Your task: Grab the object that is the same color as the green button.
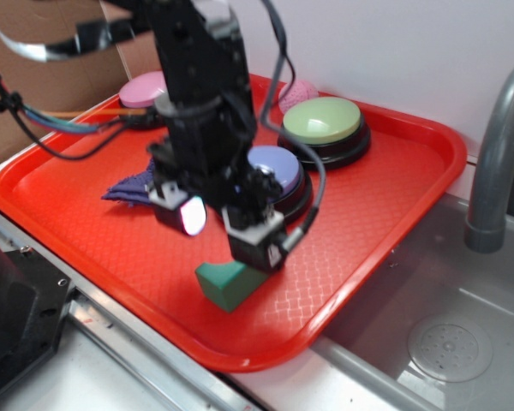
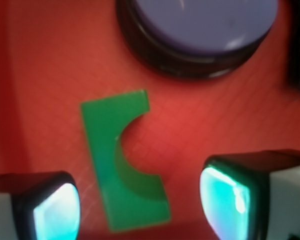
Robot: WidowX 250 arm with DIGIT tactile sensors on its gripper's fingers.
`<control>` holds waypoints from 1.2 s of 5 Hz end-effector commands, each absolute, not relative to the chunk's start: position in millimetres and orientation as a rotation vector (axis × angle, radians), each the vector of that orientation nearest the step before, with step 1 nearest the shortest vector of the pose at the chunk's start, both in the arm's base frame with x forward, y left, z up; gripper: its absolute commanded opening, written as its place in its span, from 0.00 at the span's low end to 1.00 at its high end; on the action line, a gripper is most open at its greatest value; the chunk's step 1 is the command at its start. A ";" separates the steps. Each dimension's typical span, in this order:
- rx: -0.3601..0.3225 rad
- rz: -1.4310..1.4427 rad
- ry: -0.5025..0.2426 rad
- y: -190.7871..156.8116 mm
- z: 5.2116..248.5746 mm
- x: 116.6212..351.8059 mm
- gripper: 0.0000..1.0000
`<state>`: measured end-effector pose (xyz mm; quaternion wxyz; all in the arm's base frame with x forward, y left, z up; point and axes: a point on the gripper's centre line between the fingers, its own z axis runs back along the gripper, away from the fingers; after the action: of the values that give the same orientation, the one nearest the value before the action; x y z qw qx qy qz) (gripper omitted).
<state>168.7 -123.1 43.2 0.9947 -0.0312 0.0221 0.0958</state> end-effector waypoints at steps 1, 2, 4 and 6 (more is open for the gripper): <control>-0.072 0.182 -0.015 -131.5 34.9 176.7 0.00; -0.077 0.175 -0.020 -129.7 38.1 177.6 0.00; -0.068 0.164 -0.009 -105.0 67.4 172.4 0.00; -0.005 0.084 -0.054 -35.3 135.9 168.2 0.00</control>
<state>160.2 -36.8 121.6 0.9990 0.0015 -0.0028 0.0438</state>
